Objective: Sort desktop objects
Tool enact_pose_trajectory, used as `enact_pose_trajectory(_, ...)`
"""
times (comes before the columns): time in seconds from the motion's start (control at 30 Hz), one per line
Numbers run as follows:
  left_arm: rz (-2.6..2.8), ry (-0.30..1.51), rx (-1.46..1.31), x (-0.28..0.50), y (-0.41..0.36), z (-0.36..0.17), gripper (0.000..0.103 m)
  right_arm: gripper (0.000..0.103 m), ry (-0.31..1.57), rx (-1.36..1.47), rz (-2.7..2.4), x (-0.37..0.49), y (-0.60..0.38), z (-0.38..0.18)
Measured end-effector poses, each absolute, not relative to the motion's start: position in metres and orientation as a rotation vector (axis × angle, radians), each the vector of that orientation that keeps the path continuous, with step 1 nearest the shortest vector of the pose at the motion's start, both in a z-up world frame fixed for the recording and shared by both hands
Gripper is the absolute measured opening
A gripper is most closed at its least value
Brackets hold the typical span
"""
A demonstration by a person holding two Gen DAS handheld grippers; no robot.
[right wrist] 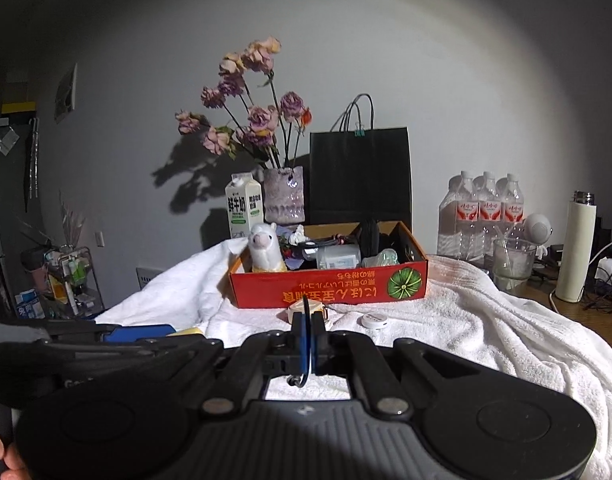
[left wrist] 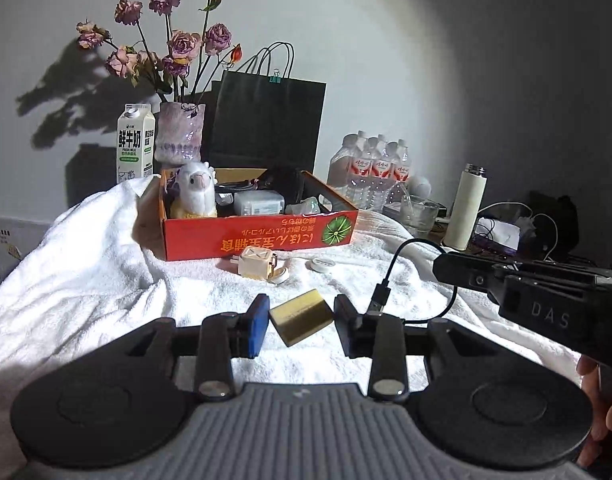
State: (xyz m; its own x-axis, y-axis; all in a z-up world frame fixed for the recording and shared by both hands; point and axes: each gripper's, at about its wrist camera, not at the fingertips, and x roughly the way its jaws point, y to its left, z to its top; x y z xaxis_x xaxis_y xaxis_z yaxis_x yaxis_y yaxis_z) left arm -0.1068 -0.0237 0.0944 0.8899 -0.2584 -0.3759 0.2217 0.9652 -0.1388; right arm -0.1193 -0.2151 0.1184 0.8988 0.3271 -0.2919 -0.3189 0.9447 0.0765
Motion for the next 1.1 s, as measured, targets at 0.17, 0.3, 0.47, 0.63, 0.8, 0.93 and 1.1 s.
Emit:
enact_pose_trajectory(0.17,-0.246,0.406,-0.095,-0.106,-0.024,0.093,0.036,0.001,0.295,0.040,0.344,-0.125,-0.215,0.117)
enact_pose_trajectory(0.3,-0.240,0.412,-0.098,-0.098,-0.022,0.091,0.036,0.001,0.309,0.044,0.365,-0.122,-0.212,0.117)
enact_pose_trajectory(0.47,-0.231,0.393,-0.085,-0.073,-0.022,0.096,0.036,0.001,0.311,0.033,0.369,-0.104,-0.212,0.120)
enact_pose_trajectory(0.63,-0.217,0.374,-0.087,-0.026,-0.016,0.108,0.036,0.001,0.298,0.005,0.380,-0.060,-0.209,0.136)
enact_pose_trajectory(0.8,-0.226,0.380,-0.082,0.034,-0.012,0.122,0.036,0.001,0.307,-0.004,0.419,0.000,-0.206,0.150)
enact_pose_trajectory(0.93,-0.220,0.382,-0.068,0.094,-0.014,0.136,0.036,0.001,0.298,0.012,0.448,0.061,-0.201,0.168)
enact_pose_trajectory(1.1,-0.179,0.402,-0.035,0.168,-0.013,0.149,0.036,0.001,0.335,0.038,0.473,0.149,-0.184,0.186)
